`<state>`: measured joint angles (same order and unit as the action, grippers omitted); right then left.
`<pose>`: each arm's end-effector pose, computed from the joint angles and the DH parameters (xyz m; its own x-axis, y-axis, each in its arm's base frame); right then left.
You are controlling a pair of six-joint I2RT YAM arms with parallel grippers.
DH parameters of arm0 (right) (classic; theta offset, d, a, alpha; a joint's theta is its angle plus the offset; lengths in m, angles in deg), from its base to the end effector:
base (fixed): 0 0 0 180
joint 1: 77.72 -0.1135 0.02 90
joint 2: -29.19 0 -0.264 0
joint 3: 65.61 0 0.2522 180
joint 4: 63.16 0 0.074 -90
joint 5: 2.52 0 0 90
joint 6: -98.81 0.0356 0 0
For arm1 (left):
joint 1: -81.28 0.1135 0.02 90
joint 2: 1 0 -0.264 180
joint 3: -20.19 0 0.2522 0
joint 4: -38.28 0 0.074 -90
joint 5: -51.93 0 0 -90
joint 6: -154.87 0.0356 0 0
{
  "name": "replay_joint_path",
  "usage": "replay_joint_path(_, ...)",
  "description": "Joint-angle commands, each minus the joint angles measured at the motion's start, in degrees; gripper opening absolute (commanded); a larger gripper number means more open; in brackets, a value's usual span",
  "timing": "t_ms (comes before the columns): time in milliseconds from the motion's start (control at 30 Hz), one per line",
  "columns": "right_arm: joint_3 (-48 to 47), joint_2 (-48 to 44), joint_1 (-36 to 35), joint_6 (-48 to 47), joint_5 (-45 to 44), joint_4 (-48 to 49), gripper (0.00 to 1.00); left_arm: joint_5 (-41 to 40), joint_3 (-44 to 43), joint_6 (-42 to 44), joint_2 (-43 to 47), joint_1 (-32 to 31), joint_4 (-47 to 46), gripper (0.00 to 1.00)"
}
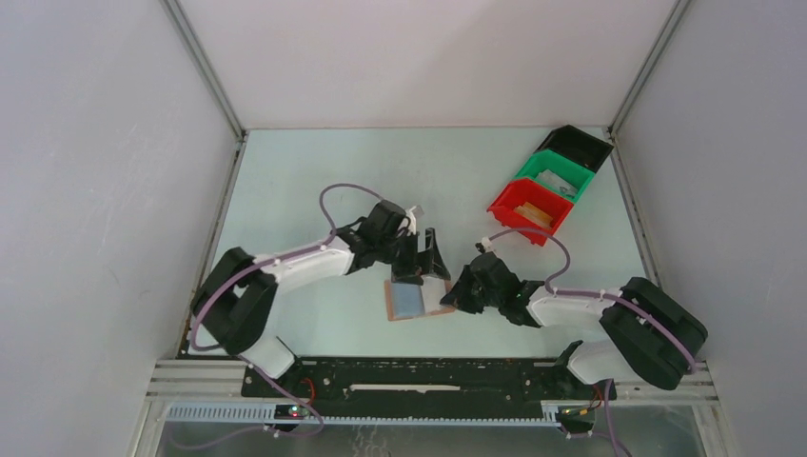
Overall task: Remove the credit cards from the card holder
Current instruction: Remove the credit card from the card holder.
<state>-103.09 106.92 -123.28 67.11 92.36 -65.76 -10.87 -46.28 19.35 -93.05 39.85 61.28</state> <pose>0.1635 0.1711 0.1341 -0.8926 0.3005 -0.3360 0.0084 0.7563 0.6542 0.2343 -0.2285 0.1892 -0.9756 0.0146 -0.2190 0.1701 0.6811 -0.7122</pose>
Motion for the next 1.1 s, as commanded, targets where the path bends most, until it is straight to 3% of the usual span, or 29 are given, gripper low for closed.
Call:
replay_joint_path(0, -0.4, 1.6, 0.6, 1.5, -2.2, -0.1, 0.12, -1.6, 1.0, 1.6, 9.3, 1.7, 4.5, 0.89)
replay_joint_path(467, -0.4, 5.5, 0.6, 2.1, -1.4, 1.6, 0.11, -7.6, 7.2, -2.4, 10.7, 2.0, 8.0, 0.91)
replay_joint_path(1067, -0.4, 6.1, 0.7, 2.2, -1.0, 1.4, 0.11, -10.5, 6.1, -1.3, 6.2, 1.4, 9.7, 0.93)
